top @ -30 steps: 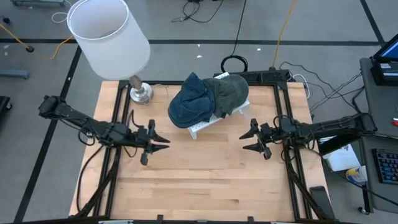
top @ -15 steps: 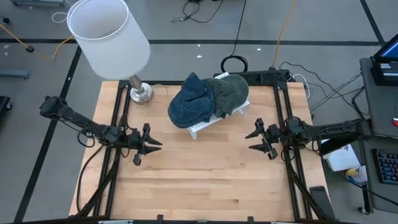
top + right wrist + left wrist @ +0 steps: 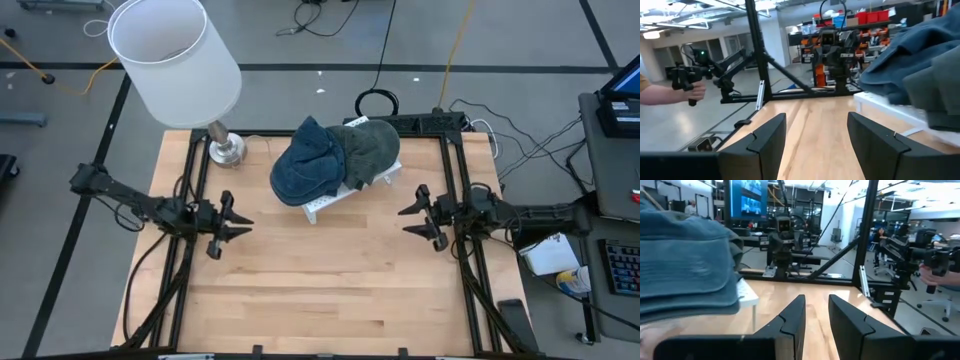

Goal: Pick & Place hat
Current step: Return to Home Position

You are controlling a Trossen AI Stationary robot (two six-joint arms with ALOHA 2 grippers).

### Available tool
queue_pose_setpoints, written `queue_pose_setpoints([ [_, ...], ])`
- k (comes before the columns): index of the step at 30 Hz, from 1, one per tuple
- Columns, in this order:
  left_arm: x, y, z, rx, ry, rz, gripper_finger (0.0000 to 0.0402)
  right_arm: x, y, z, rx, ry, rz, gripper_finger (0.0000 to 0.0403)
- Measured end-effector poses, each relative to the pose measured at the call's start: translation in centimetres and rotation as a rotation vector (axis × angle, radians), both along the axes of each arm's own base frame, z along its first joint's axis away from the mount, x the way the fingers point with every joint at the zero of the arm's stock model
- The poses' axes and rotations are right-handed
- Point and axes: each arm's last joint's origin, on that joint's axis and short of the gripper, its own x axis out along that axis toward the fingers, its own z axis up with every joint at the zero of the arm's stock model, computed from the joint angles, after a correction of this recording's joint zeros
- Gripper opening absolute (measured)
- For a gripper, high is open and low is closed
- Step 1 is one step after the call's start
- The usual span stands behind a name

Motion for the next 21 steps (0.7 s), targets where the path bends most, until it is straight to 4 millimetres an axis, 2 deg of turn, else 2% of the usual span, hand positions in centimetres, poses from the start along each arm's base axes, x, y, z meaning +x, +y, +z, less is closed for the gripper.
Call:
queue_pose_setpoints([
  [12, -2.3, 1.3, -0.3, -0.025, 0.006, 0.033, 0.0088, -1.3, -1.2, -0.1, 0.027, -0.009, -0.133, 0.0204],
  [21, -2.4, 1.3, -0.2, -0.055, 0.065, 0.025, 0.0088, -1.4, -2.2, -0.8, 0.118, 0.064, -0.23, 0.0207],
])
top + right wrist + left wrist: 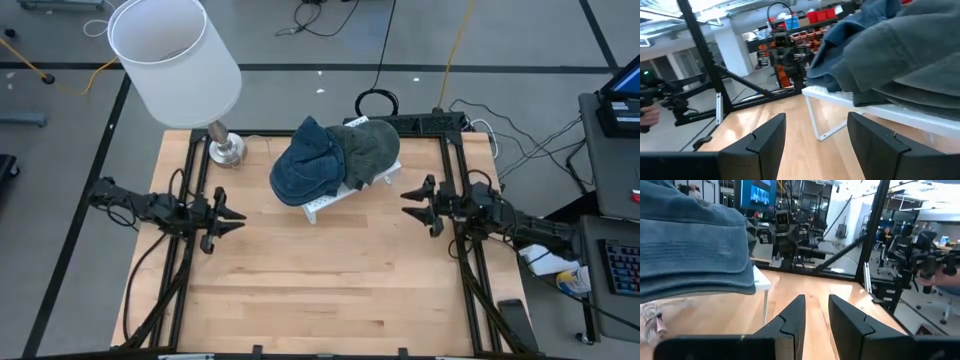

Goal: Pick & Place hat
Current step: Return to Home Position

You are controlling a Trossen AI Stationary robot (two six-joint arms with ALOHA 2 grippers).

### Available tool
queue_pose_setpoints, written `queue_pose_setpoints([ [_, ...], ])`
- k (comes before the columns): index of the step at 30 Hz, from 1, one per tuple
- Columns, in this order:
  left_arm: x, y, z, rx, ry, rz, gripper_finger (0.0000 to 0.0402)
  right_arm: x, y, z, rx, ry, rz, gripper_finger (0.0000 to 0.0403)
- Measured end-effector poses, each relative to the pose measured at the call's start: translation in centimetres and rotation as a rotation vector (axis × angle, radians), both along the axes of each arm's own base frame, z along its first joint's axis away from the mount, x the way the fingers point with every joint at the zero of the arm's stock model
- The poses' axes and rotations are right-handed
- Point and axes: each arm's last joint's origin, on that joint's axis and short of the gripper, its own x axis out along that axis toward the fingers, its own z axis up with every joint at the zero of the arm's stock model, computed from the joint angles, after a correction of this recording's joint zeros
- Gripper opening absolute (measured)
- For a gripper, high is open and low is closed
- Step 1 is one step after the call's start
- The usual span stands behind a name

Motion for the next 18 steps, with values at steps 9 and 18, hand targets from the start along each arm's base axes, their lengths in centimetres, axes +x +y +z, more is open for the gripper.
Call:
queue_pose_setpoints([
  [9, 0.04, 0.05, -0.52, -0.055, 0.058, 0.02, 0.0088, 0.0, -0.32, -0.13, 0.054, 0.013, -0.029, 0.0208],
  [18, 0.04, 0.05, -0.53, -0.048, 0.058, 0.021, 0.0088, -0.01, -0.3, 0.23, 0.042, -0.024, -0.025, 0.021],
])
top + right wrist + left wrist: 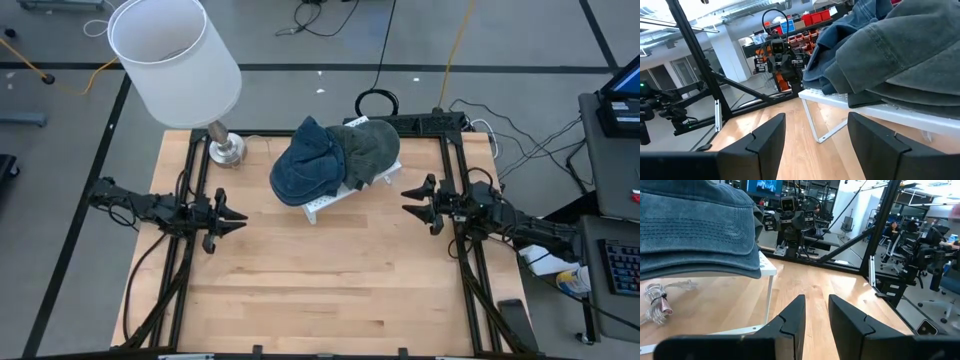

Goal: Pick & Place hat
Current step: Return to Home Position

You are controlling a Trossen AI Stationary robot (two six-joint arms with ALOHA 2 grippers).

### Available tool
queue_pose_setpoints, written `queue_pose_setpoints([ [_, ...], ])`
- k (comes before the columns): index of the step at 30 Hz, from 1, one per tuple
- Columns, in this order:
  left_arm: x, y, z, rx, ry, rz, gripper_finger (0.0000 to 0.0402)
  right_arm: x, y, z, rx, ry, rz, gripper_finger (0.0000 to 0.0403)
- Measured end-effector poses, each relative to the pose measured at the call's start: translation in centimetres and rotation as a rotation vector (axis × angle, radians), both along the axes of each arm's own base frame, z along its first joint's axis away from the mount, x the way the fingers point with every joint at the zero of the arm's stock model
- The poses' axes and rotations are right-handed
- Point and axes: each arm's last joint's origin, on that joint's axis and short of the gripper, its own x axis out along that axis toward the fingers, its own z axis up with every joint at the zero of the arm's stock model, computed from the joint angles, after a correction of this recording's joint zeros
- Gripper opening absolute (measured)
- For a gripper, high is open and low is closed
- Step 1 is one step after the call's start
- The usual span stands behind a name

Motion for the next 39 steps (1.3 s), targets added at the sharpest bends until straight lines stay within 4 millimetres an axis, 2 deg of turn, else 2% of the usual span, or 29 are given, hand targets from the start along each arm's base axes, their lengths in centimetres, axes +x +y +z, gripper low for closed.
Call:
queue_pose_setpoints([
  [39, 0.0, 0.0, -0.02, 0.0, 0.002, 0.0, 0.0088, 0.0, 0.0, 0.04, -0.002, -0.004, -0.002, 0.0204],
])
